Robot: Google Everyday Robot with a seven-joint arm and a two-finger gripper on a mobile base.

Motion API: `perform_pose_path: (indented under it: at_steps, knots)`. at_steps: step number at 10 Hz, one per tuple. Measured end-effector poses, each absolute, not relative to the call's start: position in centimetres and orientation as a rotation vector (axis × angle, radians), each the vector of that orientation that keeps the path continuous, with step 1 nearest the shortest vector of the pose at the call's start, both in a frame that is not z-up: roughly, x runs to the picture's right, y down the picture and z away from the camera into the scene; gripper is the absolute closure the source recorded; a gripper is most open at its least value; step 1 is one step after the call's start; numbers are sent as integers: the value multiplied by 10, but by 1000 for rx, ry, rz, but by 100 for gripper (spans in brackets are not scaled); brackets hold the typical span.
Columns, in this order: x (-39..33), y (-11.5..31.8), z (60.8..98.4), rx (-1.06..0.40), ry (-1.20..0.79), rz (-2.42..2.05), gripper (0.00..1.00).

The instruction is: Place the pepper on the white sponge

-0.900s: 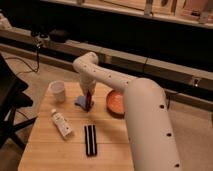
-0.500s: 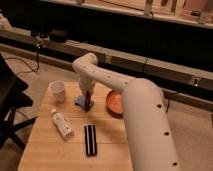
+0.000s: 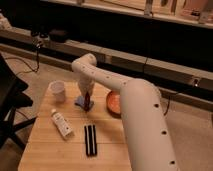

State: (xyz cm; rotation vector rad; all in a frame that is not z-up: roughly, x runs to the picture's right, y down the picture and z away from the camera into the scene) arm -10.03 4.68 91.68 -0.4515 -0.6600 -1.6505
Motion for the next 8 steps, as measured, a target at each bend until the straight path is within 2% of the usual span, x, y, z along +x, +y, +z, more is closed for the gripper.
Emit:
perform_pose_path:
  at_steps: [4, 6, 8]
  knots:
    - [-99, 48, 919, -455, -673, -1664, 97]
    - [-98, 48, 919, -457, -676, -1667, 78]
    - [-97, 48, 919, -458, -681, -1671, 74]
